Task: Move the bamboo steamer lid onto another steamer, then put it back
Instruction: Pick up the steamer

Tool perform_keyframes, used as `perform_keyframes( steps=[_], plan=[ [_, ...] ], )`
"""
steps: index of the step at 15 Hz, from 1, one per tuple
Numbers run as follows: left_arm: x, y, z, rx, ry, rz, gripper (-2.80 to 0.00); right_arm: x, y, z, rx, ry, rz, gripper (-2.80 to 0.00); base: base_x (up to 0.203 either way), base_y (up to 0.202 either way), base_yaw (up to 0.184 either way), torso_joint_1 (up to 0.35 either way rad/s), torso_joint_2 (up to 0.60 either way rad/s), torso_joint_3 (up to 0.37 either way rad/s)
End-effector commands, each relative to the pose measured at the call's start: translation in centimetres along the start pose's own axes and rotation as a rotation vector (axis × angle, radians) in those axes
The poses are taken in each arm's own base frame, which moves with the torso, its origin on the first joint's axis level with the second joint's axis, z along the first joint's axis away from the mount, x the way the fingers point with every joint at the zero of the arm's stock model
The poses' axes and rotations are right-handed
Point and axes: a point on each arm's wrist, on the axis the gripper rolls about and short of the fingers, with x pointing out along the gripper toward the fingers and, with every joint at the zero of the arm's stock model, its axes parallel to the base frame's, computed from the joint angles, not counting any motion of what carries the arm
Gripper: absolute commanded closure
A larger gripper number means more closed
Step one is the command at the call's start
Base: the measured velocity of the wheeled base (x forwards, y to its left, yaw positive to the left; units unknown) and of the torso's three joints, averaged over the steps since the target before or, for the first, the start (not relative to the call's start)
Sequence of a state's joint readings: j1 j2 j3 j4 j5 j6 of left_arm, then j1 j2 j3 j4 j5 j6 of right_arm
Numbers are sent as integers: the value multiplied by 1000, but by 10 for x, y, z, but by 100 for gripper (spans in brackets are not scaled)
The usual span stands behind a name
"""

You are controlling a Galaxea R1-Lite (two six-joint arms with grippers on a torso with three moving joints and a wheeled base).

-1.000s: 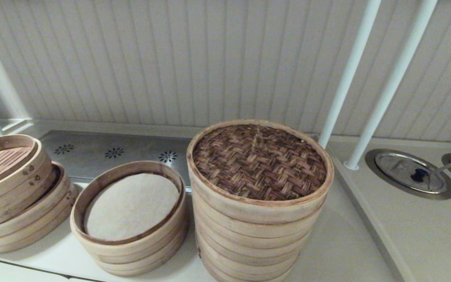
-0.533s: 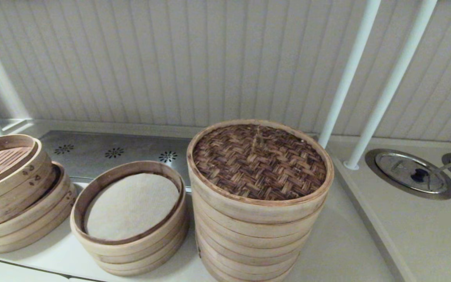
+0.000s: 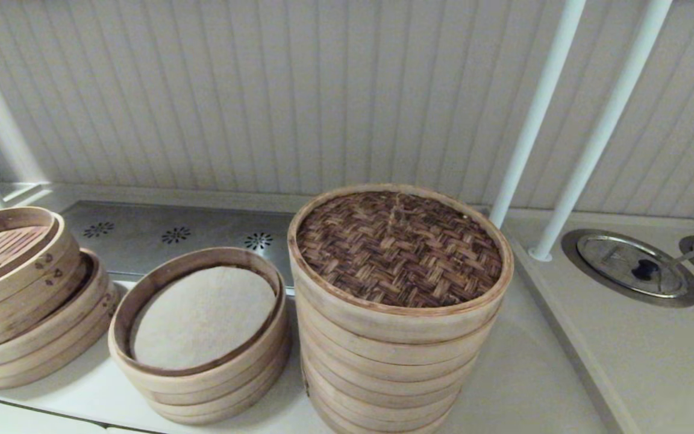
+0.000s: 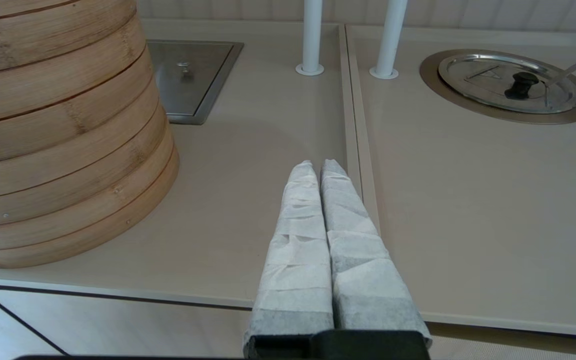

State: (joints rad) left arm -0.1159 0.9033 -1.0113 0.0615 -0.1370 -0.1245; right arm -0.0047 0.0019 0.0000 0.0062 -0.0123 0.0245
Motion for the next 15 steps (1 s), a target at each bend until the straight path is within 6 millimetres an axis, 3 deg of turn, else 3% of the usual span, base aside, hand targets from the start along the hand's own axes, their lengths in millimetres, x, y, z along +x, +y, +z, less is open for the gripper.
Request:
perform_keyframes(
  steps=[1, 3, 4, 5, 7, 8, 10, 12, 13, 15],
  plan=[
    [98, -14, -10, -31, 194, -79, 0, 0, 0, 0, 0, 3, 0, 0, 0, 0, 0, 0, 0, 0],
    [149, -57, -23, -29, 273, -178, 0, 0, 0, 0, 0, 3, 0, 0, 0, 0, 0, 0, 0, 0],
    [164, -75, -25, -32, 283, -206, 0, 0, 0, 0, 0, 3, 0, 0, 0, 0, 0, 0, 0, 0],
    [171, -88, -23, -38, 276, -221, 0, 0, 0, 0, 0, 3, 0, 0, 0, 0, 0, 0, 0, 0],
    [175, -96, -22, -47, 271, -228, 0, 0, 0, 0, 0, 3, 0, 0, 0, 0, 0, 0, 0, 0],
    [188, -105, -25, -47, 276, -245, 0, 0, 0, 0, 0, 3, 0, 0, 0, 0, 0, 0, 0, 0],
    [225, -135, -52, -33, 343, -284, 0, 0, 0, 0, 0, 3, 0, 0, 0, 0, 0, 0, 0, 0],
    [231, -168, -63, -23, 363, -359, 0, 0, 0, 0, 0, 3, 0, 0, 0, 0, 0, 0, 0, 0],
    [230, -175, -65, -21, 368, -379, -280, 0, 0, 0, 0, 3, 0, 0, 0, 0, 0, 0, 0, 0],
    [226, -190, -72, -10, 386, -419, -280, 0, 0, 0, 0, 3, 0, 0, 0, 0, 0, 0, 0, 0]
  ],
)
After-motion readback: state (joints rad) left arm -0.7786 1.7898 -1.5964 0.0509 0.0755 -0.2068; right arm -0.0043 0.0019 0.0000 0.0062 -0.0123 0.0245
